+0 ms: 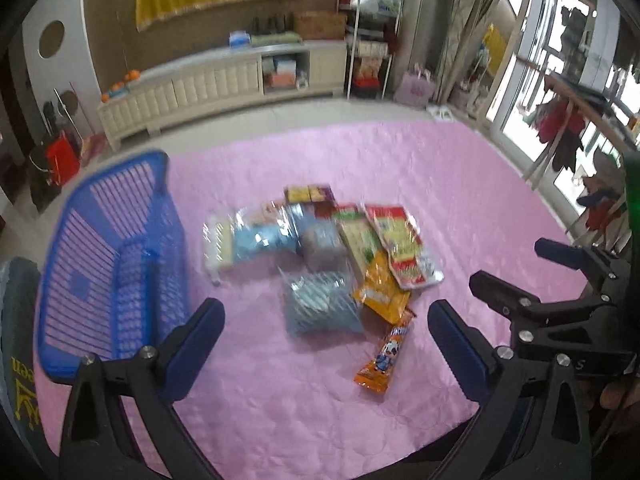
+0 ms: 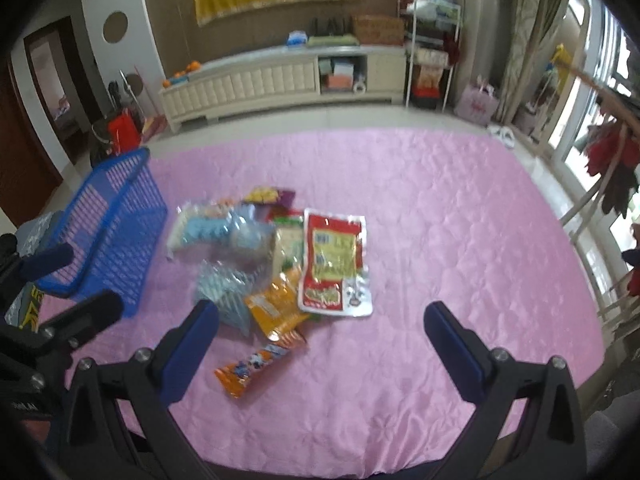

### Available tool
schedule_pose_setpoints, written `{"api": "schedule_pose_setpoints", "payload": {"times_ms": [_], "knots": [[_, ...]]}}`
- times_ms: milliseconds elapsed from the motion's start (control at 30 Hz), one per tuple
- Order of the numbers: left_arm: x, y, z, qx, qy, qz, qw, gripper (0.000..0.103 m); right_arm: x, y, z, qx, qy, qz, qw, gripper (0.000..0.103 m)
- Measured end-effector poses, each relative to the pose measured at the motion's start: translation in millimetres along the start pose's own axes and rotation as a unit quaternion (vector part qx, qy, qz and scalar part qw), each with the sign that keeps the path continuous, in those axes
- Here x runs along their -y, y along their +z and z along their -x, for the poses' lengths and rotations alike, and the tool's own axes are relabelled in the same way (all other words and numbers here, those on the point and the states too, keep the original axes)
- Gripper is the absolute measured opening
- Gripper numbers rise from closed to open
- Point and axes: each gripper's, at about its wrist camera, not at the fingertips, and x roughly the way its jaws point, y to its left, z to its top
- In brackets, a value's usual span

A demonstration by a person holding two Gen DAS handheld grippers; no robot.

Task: Organize snacks
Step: 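Reach the left gripper to the clear bag of round biscuits and grasp it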

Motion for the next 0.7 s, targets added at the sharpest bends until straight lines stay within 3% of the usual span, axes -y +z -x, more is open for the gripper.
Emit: {"api": "schedule_pose_setpoints", "payload": {"times_ms": [233, 700], "knots": [[7.6, -7.9, -46.5, -0.058, 0.019, -0.015, 0.9981, 0.102, 20.3, -11.4, -44.0, -0.027, 0.030, -0.028, 0.999, 0.103], [1.5, -13.6, -124.7, -0.127, 0.029, -0.027, 0.9911, 0.102, 25.0, -14.9, -92.8, -0.060, -0.030, 0.002, 0.998, 0.103]]}}
